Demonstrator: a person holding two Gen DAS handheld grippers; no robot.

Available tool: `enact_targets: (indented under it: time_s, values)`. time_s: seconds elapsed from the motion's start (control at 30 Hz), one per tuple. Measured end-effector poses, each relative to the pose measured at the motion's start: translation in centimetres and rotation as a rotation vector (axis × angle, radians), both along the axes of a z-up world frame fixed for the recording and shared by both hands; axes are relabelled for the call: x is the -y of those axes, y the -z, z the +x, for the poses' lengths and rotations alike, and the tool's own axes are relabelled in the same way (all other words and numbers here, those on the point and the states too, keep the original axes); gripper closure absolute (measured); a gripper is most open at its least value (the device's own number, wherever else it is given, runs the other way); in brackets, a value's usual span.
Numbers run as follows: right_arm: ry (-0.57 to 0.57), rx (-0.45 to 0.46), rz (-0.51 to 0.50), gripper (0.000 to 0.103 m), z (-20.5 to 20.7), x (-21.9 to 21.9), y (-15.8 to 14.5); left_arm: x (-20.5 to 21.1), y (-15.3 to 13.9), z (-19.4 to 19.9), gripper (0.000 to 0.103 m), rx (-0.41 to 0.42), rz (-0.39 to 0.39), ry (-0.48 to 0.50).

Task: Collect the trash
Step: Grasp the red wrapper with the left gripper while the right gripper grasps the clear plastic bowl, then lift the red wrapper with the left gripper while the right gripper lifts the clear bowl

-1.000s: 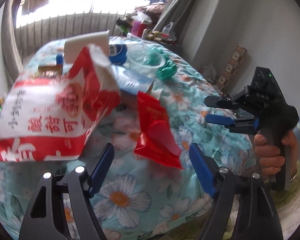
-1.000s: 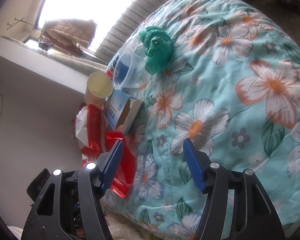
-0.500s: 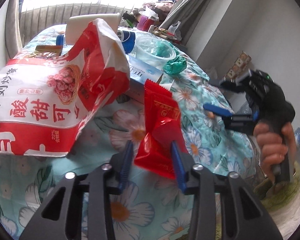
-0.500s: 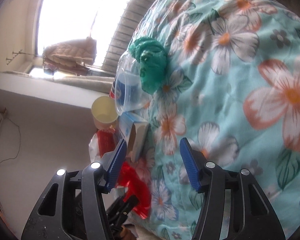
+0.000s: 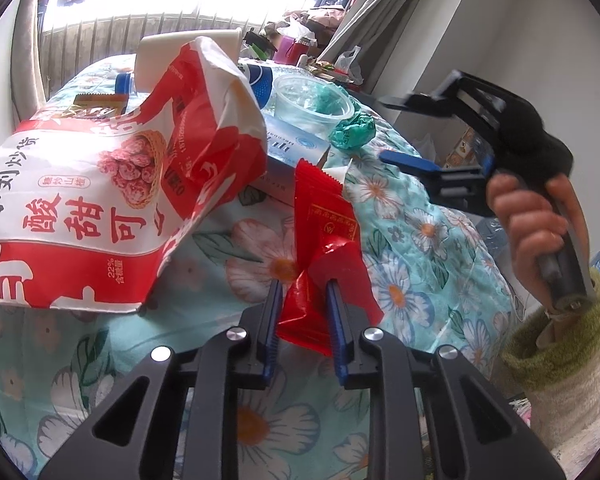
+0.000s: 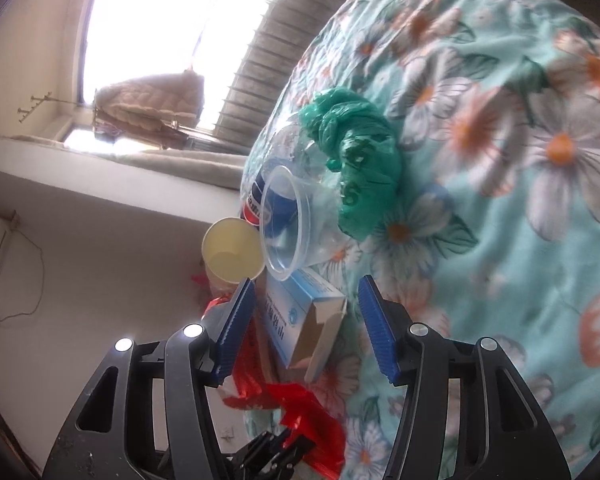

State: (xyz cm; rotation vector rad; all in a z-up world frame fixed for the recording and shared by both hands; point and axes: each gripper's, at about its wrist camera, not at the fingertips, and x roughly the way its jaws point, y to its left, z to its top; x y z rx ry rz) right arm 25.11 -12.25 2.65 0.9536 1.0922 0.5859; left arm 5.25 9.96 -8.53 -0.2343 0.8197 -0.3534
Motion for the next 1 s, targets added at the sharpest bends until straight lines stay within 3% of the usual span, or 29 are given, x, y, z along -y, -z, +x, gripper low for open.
enact_targets:
  time_s: [0.23,0.33,0.43,0.57,1.0]
  values:
    - [-0.003,-0.008,-0.075,0.057,3.9,-2.9,0.0,0.0,-0.1,-0.5,0.083,0.01,0.005,0.002]
    - [0.002,-0.021,-0.119,0.068,4.8,-3.6,0.3,0.1,-0.1,-0.8,0.083,0.012,0.004,0.003]
    - [0.012,-0.04,-0.129,0.088,5.3,-4.2,1.0,0.2,-0.2,-0.9,0.083,0.013,0.003,0.004]
    - [0.024,-0.05,-0.109,0.099,4.5,-3.7,1.6,0.2,-0.3,-1.0,0.083,0.014,0.002,0.006]
    - [0.08,0.006,0.04,0.099,0.2,0.6,-0.2,0.1,-1.7,-1.6,0.088,0.049,-0.017,0.023]
